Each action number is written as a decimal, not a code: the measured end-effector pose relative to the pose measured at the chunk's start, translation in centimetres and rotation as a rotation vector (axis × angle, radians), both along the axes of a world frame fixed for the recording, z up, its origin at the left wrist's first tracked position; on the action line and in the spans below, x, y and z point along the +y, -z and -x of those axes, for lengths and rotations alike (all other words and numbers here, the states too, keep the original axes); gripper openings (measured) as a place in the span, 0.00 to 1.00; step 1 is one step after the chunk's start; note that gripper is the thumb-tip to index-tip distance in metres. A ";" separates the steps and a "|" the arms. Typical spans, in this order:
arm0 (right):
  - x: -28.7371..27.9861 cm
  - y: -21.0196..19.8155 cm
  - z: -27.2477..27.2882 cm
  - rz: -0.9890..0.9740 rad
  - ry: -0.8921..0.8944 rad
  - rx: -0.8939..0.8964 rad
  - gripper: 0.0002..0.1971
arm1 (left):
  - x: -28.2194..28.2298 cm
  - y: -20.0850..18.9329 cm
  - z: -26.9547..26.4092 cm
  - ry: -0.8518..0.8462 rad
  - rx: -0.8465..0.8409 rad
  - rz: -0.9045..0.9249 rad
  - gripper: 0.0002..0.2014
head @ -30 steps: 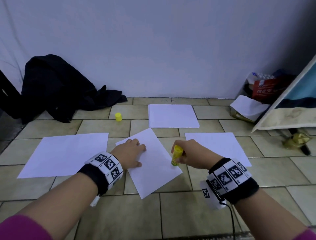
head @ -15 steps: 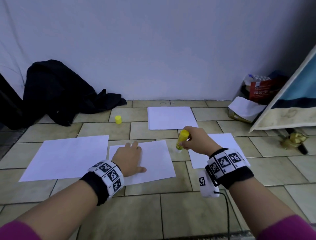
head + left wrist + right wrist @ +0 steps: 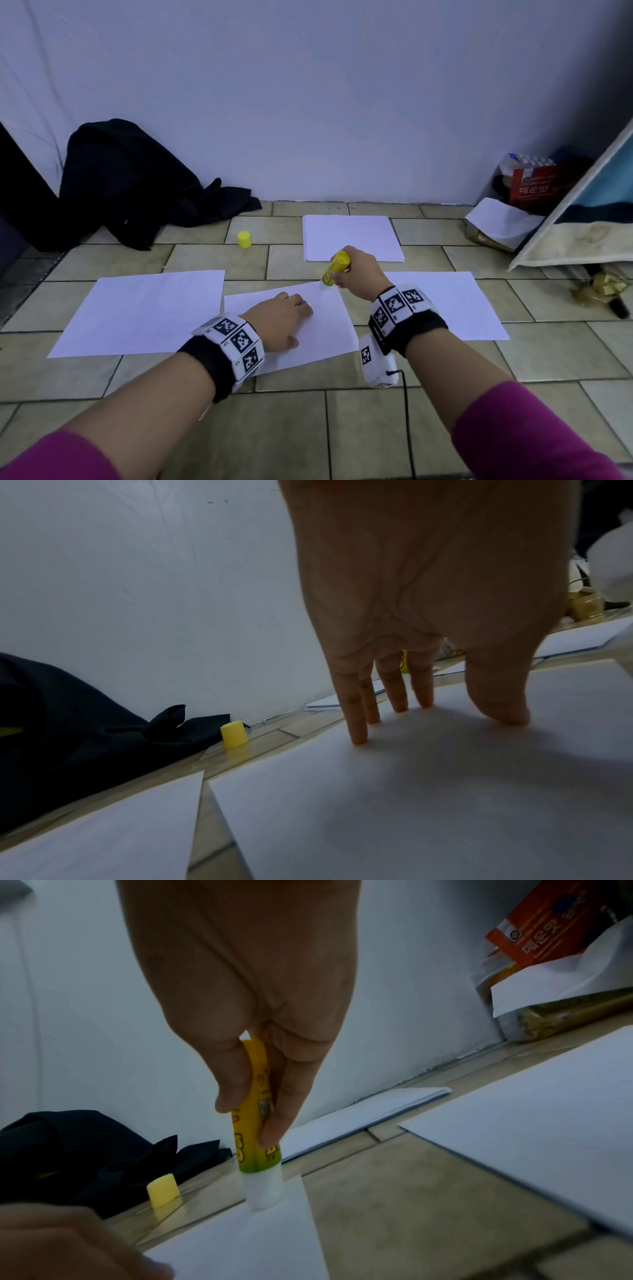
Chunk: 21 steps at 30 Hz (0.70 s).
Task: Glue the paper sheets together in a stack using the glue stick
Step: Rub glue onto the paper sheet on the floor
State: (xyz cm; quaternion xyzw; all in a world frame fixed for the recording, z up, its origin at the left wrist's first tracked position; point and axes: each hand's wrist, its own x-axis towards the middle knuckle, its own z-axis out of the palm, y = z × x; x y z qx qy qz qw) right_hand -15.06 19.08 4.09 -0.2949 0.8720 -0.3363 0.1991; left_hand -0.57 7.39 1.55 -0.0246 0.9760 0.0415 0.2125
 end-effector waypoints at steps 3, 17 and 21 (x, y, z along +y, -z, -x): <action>0.6 -0.3 0.2 -0.076 -0.057 -0.022 0.14 | 0.1 0.1 0.0 -0.026 0.017 0.012 0.29; 6.1 -2.5 -1.3 -0.309 -0.309 -0.114 0.10 | -0.7 -0.9 -0.1 0.066 -0.065 0.031 0.32; 6.2 -3.8 0.0 -0.200 -0.228 -0.151 0.10 | -1.1 -1.5 -0.5 0.062 -0.088 0.086 0.35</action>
